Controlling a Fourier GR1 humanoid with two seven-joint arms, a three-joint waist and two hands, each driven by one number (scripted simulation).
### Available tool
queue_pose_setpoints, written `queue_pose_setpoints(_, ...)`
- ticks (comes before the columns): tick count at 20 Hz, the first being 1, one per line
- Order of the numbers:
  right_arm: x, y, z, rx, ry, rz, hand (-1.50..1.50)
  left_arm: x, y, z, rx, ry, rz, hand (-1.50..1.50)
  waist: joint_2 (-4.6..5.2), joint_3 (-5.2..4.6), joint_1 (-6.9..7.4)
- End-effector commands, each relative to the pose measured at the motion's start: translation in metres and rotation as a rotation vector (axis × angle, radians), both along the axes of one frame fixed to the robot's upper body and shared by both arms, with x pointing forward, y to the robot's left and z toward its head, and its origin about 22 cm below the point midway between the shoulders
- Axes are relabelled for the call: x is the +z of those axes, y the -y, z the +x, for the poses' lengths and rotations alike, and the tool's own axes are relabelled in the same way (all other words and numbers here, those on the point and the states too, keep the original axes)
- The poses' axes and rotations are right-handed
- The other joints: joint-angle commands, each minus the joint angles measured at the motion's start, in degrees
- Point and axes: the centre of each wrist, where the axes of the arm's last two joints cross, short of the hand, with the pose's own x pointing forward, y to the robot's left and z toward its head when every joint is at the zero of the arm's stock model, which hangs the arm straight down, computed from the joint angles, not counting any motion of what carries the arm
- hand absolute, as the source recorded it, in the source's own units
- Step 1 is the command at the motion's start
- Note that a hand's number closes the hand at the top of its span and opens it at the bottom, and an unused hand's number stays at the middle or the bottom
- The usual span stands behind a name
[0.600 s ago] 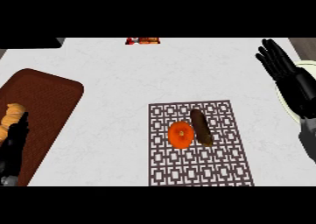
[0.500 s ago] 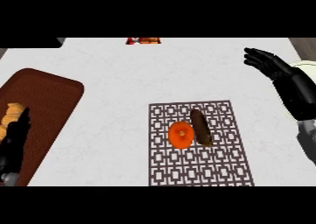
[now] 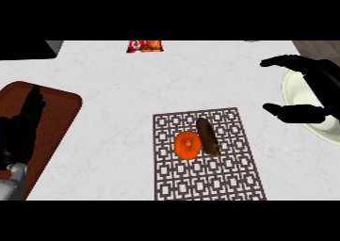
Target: Pick the sweet potato from the placemat and place it in the bowl
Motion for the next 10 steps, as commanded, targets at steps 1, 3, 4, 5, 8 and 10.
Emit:
queue_pose_setpoints(1,-0.018,-0.024,-0.031,-0.084,0.111,-0.155,-1.5,0.006,0.003,-0.002,-0.025,0.036,-0.047,0.0,-0.16,0.62,-1.02)
queue_pose_setpoints(3,-0.032,-0.04,-0.056,-0.071,0.092,-0.215,-1.5,0.013,-0.01,0.0,-0.027,0.06,-0.054,0.0,0.36,0.63,-1.07)
queue_pose_setpoints(4,-0.036,-0.049,-0.066,-0.078,0.083,-0.26,-1.5,0.011,-0.003,-0.004,-0.039,0.056,-0.052,0.0,0.46,0.69,-0.11)
queue_pose_setpoints(5,-0.041,-0.059,-0.079,-0.095,0.102,-0.233,-1.5,0.014,0.004,-0.001,-0.051,0.056,-0.056,0.0,0.7,0.81,-0.4)
queue_pose_setpoints(8,-0.038,-0.078,-0.106,-0.197,0.113,-0.259,-1.5,0.018,-0.017,-0.005,-0.052,0.064,-0.066,0.0,1.03,0.77,0.85)
queue_pose_setpoints(10,-0.027,-0.098,-0.122,-0.248,0.118,-0.262,-1.5,0.019,-0.008,-0.004,-0.075,0.082,-0.068,0.0,1.46,0.84,1.99)
